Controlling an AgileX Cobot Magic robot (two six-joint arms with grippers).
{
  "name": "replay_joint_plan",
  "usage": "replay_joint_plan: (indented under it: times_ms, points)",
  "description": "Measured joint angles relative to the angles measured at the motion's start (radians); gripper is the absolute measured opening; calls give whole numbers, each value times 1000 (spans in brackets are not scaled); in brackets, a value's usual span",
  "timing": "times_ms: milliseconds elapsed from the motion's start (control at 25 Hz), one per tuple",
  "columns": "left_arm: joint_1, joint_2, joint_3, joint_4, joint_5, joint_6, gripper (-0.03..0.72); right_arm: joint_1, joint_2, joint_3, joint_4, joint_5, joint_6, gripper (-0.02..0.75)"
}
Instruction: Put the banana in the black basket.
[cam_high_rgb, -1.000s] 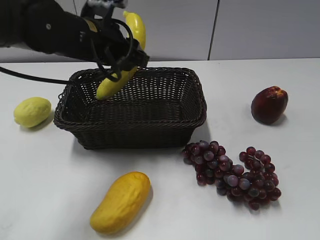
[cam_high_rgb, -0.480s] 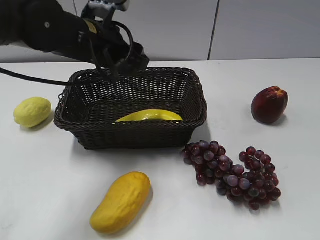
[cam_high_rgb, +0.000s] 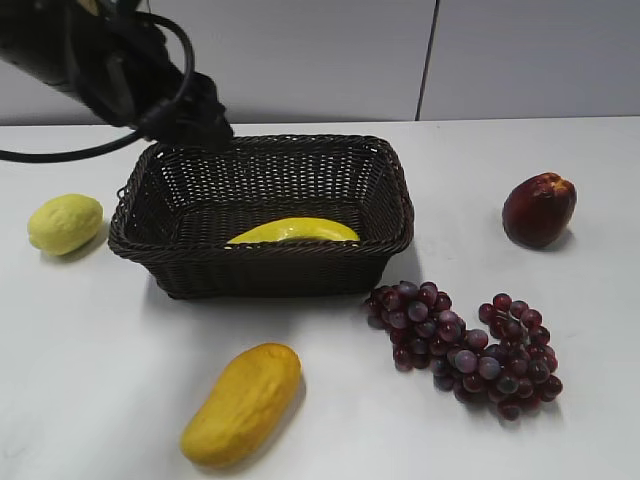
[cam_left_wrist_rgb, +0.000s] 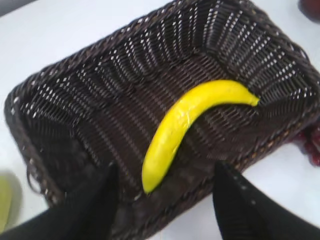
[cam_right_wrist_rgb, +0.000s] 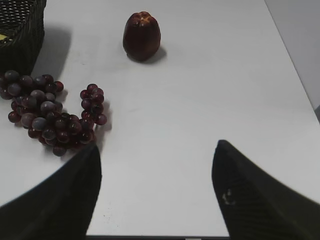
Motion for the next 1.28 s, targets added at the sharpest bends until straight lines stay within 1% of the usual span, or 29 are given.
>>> replay_joint_plan:
  times_ms: [160, 320, 520, 680, 760, 1000, 1280]
  points:
    - [83, -59, 0, -3, 191, -13, 578, 0, 0, 0, 0, 0, 0, 555]
    - [193, -84, 0, -3, 342, -15, 578, 0, 0, 0, 0, 0, 0, 555]
    - [350, -95, 6, 1, 442, -42, 577, 0, 0, 0, 0, 0, 0, 555]
    - [436, -134, 48, 4, 453, -62, 566, 0, 0, 0, 0, 0, 0, 555]
    - [450, -171, 86, 4, 452, -65, 550, 0, 0, 0, 0, 0, 0, 555]
    - [451, -341, 242, -2, 431, -71, 532, 0, 0, 0, 0, 0, 0, 555]
    - [451, -638, 467, -9, 382, -72, 526, 0, 0, 0, 0, 0, 0, 555]
